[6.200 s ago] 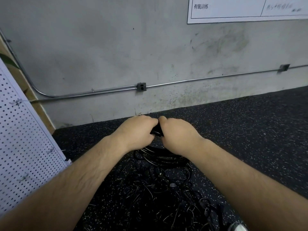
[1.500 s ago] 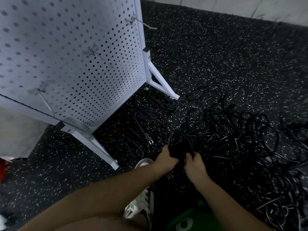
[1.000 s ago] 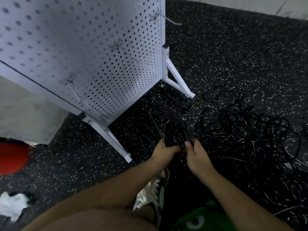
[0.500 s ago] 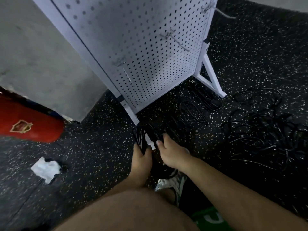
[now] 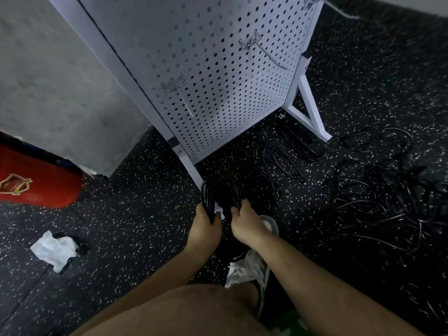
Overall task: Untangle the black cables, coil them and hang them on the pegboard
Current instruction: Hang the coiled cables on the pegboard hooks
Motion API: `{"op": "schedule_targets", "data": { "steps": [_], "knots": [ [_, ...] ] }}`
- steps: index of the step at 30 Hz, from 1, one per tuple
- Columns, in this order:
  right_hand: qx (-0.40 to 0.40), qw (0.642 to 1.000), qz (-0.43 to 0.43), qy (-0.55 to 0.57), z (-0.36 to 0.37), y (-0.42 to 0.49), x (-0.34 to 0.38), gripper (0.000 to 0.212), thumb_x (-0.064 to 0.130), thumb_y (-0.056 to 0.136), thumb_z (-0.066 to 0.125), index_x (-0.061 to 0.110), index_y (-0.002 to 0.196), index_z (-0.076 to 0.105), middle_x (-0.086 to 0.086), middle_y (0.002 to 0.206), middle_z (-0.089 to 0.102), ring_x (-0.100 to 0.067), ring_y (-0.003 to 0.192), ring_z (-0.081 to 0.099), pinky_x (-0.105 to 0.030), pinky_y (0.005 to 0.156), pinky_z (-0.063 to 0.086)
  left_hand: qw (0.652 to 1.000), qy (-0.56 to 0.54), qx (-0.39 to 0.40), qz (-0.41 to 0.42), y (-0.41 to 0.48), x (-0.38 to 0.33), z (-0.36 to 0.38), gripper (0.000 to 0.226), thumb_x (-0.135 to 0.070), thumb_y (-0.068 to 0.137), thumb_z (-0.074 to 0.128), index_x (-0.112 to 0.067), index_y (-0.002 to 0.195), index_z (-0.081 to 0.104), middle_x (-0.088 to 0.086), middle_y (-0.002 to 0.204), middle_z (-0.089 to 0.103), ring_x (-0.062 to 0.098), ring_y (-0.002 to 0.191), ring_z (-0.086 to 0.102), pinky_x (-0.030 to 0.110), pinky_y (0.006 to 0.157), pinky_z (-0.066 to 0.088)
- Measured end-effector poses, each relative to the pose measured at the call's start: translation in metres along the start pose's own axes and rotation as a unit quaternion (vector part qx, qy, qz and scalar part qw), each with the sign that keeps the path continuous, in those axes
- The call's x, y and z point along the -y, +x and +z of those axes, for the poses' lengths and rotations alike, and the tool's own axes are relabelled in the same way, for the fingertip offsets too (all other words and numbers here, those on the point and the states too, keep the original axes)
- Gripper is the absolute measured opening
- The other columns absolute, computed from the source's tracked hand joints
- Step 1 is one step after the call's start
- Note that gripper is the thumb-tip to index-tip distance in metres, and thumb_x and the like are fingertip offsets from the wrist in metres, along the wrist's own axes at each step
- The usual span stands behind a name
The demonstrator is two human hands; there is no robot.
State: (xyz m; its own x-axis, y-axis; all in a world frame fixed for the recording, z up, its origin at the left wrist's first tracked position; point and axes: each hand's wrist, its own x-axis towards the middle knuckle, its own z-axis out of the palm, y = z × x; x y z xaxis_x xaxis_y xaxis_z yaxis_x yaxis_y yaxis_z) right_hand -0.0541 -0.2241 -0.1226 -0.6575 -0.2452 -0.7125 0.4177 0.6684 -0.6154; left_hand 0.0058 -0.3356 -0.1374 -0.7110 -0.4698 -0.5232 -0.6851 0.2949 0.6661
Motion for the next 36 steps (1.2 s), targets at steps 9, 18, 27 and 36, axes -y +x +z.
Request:
{"op": "schedule_targets", "data": {
  "steps": [9,18,27,36],
  "knots": [
    [0.059,0.989,0.028,-0.131,-0.005,0.018,-0.015,0.043,0.024,0.103,0.049,0.004,0.139,0.037,-0.017,0.135,0.056,-0.032,0.122,0.056,-0.038,0.098,0.049,0.995,0.096,0.032,-0.021,0.018,-0.001,0.011,0.013,-0.018,0.106,0.047,-0.011,0.101,0.037,0.007,0.098,0.052,0.023,0.085,0.055,0.031,0.071,0.039],
    [0.122,0.964,-0.072,-0.227,0.005,-0.004,-0.036,0.042,0.049,0.100,0.051,0.015,0.125,0.052,-0.009,0.117,0.062,-0.028,0.108,0.060,-0.043,0.092,0.053,0.984,0.168,0.052,0.041,-0.005,0.060,-0.030,0.014,-0.017,0.104,0.050,-0.019,0.116,0.043,-0.001,0.101,0.058,0.024,0.094,0.062,0.032,0.073,0.041],
    [0.019,0.945,-0.150,-0.290,-0.014,-0.001,-0.032,0.061,0.056,0.090,0.053,0.017,0.137,0.051,-0.002,0.131,0.056,-0.025,0.124,0.048,-0.039,0.102,0.045,0.964,0.226,-0.064,0.128,-0.017,0.033,-0.032,0.084,-0.038,0.081,0.063,-0.006,0.152,0.031,0.012,0.145,0.036,0.030,0.138,0.033,0.047,0.117,0.025],
    [-0.279,0.924,-0.155,-0.209,-0.132,0.051,-0.023,0.067,0.047,0.095,0.053,0.011,0.149,0.039,-0.009,0.149,0.041,-0.027,0.139,0.034,-0.045,0.117,0.033,0.996,0.002,0.026,-0.081,0.026,-0.103,0.074,0.069,-0.029,0.094,0.060,-0.004,0.151,0.030,0.014,0.153,0.031,0.031,0.137,0.036,0.037,0.111,0.033]
  ]
}}
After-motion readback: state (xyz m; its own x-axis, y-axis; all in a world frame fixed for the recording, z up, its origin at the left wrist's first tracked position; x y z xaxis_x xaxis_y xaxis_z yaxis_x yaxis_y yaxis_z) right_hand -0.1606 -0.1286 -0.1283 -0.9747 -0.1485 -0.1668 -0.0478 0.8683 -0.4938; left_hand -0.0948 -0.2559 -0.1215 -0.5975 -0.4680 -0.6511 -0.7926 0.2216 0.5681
